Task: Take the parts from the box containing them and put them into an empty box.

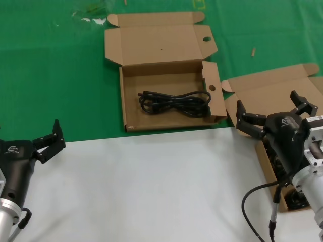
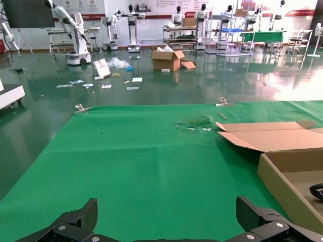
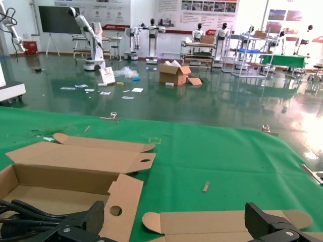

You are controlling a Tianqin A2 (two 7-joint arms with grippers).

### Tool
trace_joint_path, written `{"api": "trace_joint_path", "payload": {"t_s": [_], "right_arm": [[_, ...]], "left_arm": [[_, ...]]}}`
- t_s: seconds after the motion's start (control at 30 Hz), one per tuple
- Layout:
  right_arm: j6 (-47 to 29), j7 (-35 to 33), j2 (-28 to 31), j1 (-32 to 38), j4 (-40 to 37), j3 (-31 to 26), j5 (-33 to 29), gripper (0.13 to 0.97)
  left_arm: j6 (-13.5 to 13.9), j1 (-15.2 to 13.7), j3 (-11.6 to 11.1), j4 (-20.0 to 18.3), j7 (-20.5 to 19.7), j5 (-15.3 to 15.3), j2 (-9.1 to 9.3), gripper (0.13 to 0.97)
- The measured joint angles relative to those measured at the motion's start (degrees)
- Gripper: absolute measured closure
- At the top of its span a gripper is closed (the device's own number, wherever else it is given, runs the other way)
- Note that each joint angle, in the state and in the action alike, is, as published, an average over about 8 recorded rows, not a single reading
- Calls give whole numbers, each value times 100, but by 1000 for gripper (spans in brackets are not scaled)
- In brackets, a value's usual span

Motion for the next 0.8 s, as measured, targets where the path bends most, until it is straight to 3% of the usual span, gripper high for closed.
{"api": "trace_joint_path", "payload": {"t_s": [0.8], "right_arm": [[0, 0, 0, 0, 0, 0, 0, 129]], "left_arm": [[0, 0, 0, 0, 0, 0, 0, 132]]}}
